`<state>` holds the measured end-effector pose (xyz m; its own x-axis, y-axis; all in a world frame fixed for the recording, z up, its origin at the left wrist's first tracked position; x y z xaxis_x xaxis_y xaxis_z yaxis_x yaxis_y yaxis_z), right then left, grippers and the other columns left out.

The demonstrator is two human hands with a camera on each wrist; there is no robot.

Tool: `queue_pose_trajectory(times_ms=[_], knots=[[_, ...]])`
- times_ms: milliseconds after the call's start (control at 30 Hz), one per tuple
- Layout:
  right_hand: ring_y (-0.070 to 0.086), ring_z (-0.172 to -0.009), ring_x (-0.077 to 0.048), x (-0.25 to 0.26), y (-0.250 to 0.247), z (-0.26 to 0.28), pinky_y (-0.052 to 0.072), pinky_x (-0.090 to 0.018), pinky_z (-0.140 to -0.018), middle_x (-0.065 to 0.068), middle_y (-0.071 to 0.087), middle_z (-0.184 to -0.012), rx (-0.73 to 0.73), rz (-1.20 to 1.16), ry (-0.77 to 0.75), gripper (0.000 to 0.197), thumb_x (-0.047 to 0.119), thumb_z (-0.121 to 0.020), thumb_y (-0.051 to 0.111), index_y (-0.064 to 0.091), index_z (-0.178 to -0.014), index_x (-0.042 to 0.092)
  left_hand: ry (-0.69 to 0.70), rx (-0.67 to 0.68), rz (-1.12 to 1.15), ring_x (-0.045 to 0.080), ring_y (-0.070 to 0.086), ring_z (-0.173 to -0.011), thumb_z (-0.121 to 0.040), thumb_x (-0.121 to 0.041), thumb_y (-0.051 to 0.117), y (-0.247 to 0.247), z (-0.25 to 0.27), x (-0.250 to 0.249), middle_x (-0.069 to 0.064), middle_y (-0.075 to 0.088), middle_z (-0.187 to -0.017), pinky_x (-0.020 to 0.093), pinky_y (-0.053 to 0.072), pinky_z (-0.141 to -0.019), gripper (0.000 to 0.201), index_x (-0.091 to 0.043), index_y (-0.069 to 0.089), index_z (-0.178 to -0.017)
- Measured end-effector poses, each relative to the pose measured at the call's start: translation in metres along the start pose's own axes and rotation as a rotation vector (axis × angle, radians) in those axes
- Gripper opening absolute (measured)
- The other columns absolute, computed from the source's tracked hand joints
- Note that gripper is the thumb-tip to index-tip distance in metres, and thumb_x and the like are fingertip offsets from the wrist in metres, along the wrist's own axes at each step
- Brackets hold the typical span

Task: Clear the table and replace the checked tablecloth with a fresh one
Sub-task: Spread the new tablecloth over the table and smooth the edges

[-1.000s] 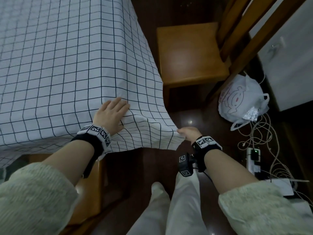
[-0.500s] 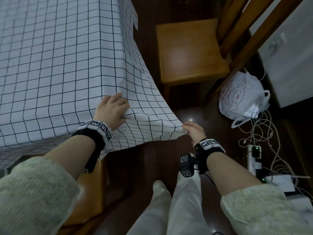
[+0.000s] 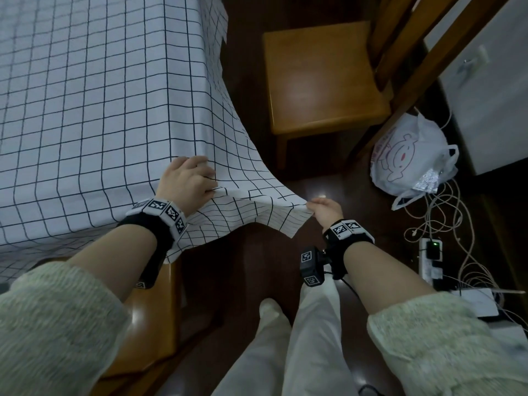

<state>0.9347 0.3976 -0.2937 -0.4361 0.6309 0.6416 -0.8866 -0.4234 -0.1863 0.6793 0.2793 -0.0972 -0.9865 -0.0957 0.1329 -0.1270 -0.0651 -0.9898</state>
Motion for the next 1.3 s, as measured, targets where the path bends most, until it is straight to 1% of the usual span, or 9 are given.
queue_pose_trajectory(times_ms=[300,433,533,633,733,833,1000,1133,1300], knots=[[0.061,-0.110,-0.027,0.010,-0.001,-0.007,0.045,-0.041,-0.103,-0.012,0.066,-0.115,-0.036,0.056,-0.013,0.022,0.011,-0.084,0.068,0.068,-0.105,0.009,0.000,-0.049,0.017,0.025,0.059,-0.111,-0.080,-0.027,0.073,-0.002,0.003,-0.002,-0.006,0.072,-0.094,0.040,0.040,-0.089,0.006,-0.026,0.076,-0.076],[0.058,-0.104,-0.020,0.023,-0.005,0.006,0.045,-0.032,-0.091,-0.001,0.062,-0.114,-0.157,0.053,-0.018,0.033,0.018,-0.088,0.060,0.059,-0.121,0.014,-0.004,-0.051,0.019,0.024,0.058,-0.111,-0.081,-0.028,0.071,-0.002,0.003,-0.002,-0.007,0.072,-0.093,0.040,0.037,-0.090,0.008,-0.025,0.077,-0.076],[0.053,-0.112,-0.016,0.066,0.010,0.038,0.041,-0.032,-0.097,0.004,0.059,-0.120,-0.245,0.230,-0.340,0.040,0.025,-0.086,0.062,0.055,-0.125,0.020,-0.015,-0.042,0.015,0.024,0.058,-0.112,-0.082,-0.029,0.071,0.001,0.002,0.000,-0.008,0.072,-0.093,0.040,0.035,-0.091,0.009,-0.026,0.077,-0.076],[0.047,-0.120,-0.014,0.114,0.068,0.079,0.034,-0.034,-0.106,0.004,0.055,-0.128,-0.040,0.511,-0.801,0.049,0.035,-0.082,0.066,0.054,-0.128,0.020,-0.019,-0.040,0.005,0.023,0.057,-0.112,-0.081,-0.029,0.070,0.002,0.003,-0.001,-0.008,0.071,-0.092,0.039,0.034,-0.091,0.009,-0.026,0.077,-0.075],[0.043,-0.127,-0.014,0.134,0.136,0.109,0.020,-0.041,-0.116,0.007,0.053,-0.132,0.154,0.929,-1.046,0.062,0.057,-0.080,0.061,0.050,-0.131,0.024,-0.023,-0.042,-0.004,0.024,0.058,-0.110,-0.078,-0.028,0.071,0.001,0.002,-0.002,-0.007,0.072,-0.091,0.038,0.032,-0.091,0.008,-0.024,0.077,-0.073],[0.046,-0.126,-0.014,0.123,0.182,0.112,0.003,-0.049,-0.118,0.005,0.058,-0.124,0.228,1.251,-0.993,0.061,0.059,-0.080,0.055,0.049,-0.129,0.022,-0.025,-0.039,-0.006,0.024,0.059,-0.109,-0.076,-0.025,0.071,0.001,0.002,-0.003,-0.006,0.072,-0.088,0.038,0.031,-0.090,0.007,-0.022,0.076,-0.071],[0.061,-0.104,-0.019,0.120,0.196,0.105,0.009,-0.044,-0.118,0.001,0.067,-0.103,0.144,1.314,-0.903,0.032,0.041,-0.094,0.048,0.062,-0.107,0.016,-0.006,-0.040,-0.018,0.025,0.061,-0.107,-0.075,-0.025,0.068,0.002,0.002,-0.004,-0.005,0.072,-0.086,0.037,0.031,-0.089,0.011,-0.022,0.075,-0.067],[0.065,-0.092,-0.022,0.122,0.189,0.104,0.008,-0.044,-0.119,-0.002,0.070,-0.094,0.126,1.354,-0.914,0.027,0.031,-0.096,0.044,0.065,-0.100,0.014,-0.005,-0.063,-0.064,0.024,0.061,-0.106,-0.082,-0.025,0.054,0.004,0.001,-0.008,-0.005,0.071,-0.083,0.037,0.033,-0.090,0.026,-0.021,0.074,-0.066],[0.066,-0.083,-0.024,0.114,0.180,0.101,0.010,-0.049,-0.118,-0.004,0.070,-0.086,0.126,1.397,-0.873,0.022,0.020,-0.094,0.043,0.063,-0.100,0.012,-0.053,-0.034,-0.145,0.025,0.058,-0.110,-0.079,-0.022,0.065,0.010,0.000,-0.012,-0.005,0.071,-0.085,0.040,0.029,-0.097,0.015,-0.021,0.075,-0.067]])
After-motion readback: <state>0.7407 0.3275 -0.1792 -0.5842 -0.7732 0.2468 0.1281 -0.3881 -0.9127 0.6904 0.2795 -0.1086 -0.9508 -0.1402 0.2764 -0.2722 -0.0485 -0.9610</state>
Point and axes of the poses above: each hand's wrist, its own z-axis away from the middle knuckle, its own y-axis out of the palm, x = y × z, the point moved 9 cm from there along -z, towards the middle knuckle
